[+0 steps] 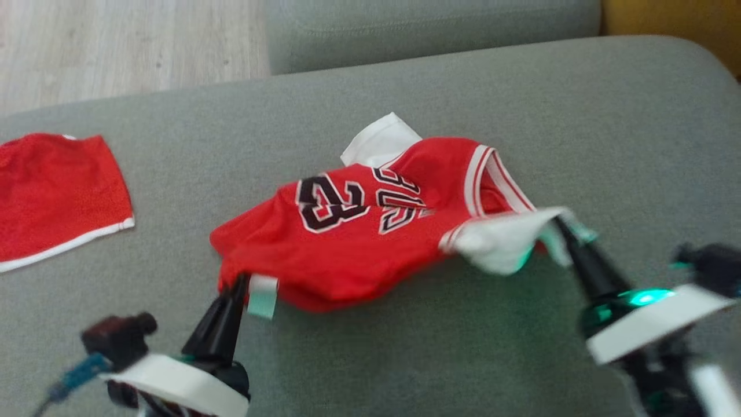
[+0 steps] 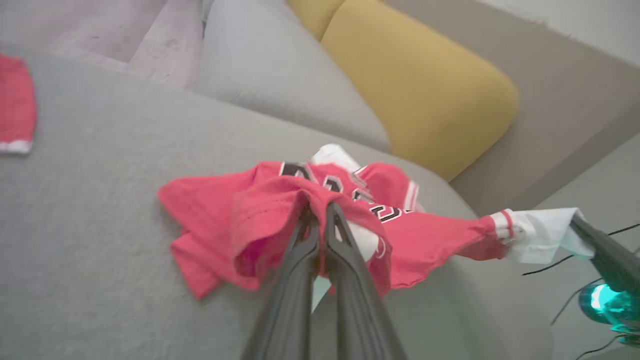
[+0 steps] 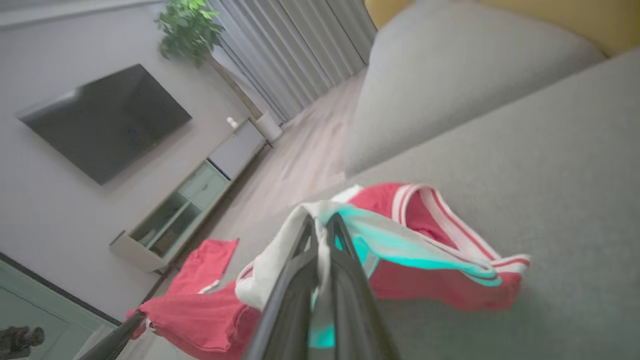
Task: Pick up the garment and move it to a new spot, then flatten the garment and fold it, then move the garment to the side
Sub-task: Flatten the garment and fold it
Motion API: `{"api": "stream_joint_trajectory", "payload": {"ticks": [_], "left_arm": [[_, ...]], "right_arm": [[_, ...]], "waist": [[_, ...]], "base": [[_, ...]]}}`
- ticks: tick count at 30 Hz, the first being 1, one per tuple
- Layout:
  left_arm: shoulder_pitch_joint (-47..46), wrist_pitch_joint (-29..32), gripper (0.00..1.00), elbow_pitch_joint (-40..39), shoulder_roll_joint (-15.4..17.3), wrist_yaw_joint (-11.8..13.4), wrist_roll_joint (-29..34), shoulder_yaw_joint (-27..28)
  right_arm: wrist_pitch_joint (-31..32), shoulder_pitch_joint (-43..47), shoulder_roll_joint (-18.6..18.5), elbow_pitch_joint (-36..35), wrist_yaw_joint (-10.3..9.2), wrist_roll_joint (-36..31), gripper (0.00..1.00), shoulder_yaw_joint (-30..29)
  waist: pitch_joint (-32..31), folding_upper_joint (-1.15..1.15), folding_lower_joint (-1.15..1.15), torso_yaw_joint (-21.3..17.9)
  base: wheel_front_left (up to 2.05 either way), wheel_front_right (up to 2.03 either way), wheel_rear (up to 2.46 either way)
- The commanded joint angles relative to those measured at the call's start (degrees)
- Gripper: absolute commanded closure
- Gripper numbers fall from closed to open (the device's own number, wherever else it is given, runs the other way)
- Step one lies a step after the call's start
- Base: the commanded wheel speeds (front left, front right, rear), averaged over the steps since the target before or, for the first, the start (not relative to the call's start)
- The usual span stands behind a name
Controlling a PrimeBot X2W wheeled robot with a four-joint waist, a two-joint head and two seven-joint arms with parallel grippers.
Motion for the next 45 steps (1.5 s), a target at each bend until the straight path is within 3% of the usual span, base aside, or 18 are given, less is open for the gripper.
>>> {"api": "stream_joint_trajectory", "payload": {"ticks": [1,7,14,19,23,29,33,38,39,45], "left_arm": [[-1.44,0.93,1.0,-4.57,1.06,-0.18,-1.53,2.14],[-4.32,7.22,1.0,-20.72,2.58,-0.28,-11.35,2.28],[-10.88,14.41,1.0,-33.29,2.57,2.49,-20.57,2.12],[-17.49,19.27,1.0,-38.95,3.73,5.72,-24.51,3.17],[-23.93,22.47,1.0,-38.7,5.26,7.8,-24.66,4.03],[-35.64,25.93,1.0,-28.5,7.28,8.21,-21.24,2.3],[-49.14,23.93,1.0,-11.74,8.54,5.68,-13.03,0.66],[-64.96,13.2,1.0,7.01,5.83,3.5,-4.08,-0.25],[-64.96,13.2,1.0,7.01,5.83,3.5,-4.08,-0.25],[-80.54,-5.75,1.0,24.9,2.51,1.37,5.35,-2.51]], "right_arm": [[0.72,0.07,-1.74,-4.45,-0.04,1.18,1.0,-0.43],[6.98,0.79,-6.05,-20.14,-0.04,8.44,1.0,-10.22],[13.36,-3.58,-5.8,-32.01,-0.04,16.02,1.0,-22.43],[18.05,-10.6,-4.66,-34.79,-0.04,18.97,1.0,-31.26],[23.53,-18.13,-3.8,-32.98,-0.04,17.55,1.0,-34.6],[31.34,-31.58,1.52,-23.76,-0.04,10.3,1.0,-33.5],[32.16,-45.69,8.4,-11.58,-0.04,0.15,1.0,-32.49],[24.89,-60.92,10.7,1.55,-0.04,-8.88,1.0,-31.92],[24.89,-60.92,10.7,1.55,-0.04,-8.88,1.0,-31.92],[12.6,-74.16,10.96,16.51,-0.04,-9.75,1.0,-30.4]], "waist": [[-0.65,0.0,0.0,-0.38],[-2.45,0.0,0.0,-1.18],[-3.63,0.0,0.0,-2.55],[-2.46,0.0,0.0,-3.2],[-0.37,0.0,0.0,-3.35],[6.67,0.0,0.0,-2.5],[12.97,0.0,0.0,-1.76],[17.96,0.0,0.0,-2.15],[17.96,0.0,0.0,-2.15],[22.75,0.0,0.0,-3.32]], "base": [[0.0,0.0,0.0],[0.0,0.0,0.0],[0.0,0.0,0.0],[0.0,0.0,0.0],[0.0,0.0,0.0],[0.0,0.0,0.0],[0.0,0.0,0.0],[0.0,0.0,0.0],[0.0,0.0,0.0],[0.0,0.0,0.0]]}}
